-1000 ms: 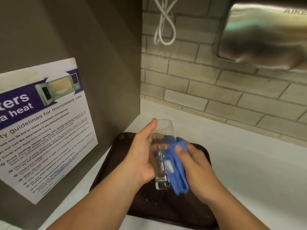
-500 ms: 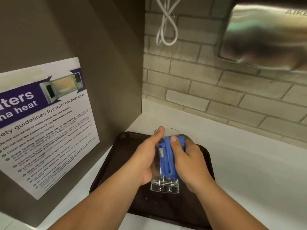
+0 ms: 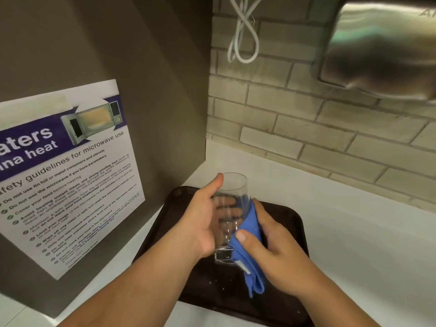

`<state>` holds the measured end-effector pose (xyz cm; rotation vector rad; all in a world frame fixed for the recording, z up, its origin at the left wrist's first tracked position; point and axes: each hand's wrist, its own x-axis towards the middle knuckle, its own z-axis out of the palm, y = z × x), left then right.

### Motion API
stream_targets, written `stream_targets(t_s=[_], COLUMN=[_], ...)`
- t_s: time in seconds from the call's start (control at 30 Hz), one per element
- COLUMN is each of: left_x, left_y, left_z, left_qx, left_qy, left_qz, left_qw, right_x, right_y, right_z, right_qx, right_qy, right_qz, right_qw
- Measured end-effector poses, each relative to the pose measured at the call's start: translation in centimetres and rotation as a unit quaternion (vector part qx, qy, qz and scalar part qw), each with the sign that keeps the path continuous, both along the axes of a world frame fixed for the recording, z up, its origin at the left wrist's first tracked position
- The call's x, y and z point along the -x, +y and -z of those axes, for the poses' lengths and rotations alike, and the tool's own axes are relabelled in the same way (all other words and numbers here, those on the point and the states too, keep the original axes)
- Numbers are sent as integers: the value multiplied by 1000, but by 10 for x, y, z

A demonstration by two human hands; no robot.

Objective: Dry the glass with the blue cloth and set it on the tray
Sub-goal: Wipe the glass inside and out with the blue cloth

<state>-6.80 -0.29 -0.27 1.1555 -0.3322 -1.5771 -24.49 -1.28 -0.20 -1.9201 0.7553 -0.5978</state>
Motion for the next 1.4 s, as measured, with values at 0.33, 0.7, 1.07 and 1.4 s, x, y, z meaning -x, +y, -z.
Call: stream_targets(t_s=[0.33,0.7,1.07,1.4], left_x=[11,16,12,23], left_y=[7,12,4,16], left_z=[-4,-3,-3,-6], left_qx=[72,62,70,82], left_qy=[26,19,-6,49], left_qz=[38,31,72,52], left_qw=[996,997,995,994], right_x=[-34,-30,-21,-27], right_y=[-21,-25,-5,-19], right_z=[-11,-12,-19,-18], right_qx=[-113,-90,29,-111], right_qy=[-106,-103,-91,-125], right_qz=[228,236,207,168], right_qw=[961,962,974,972])
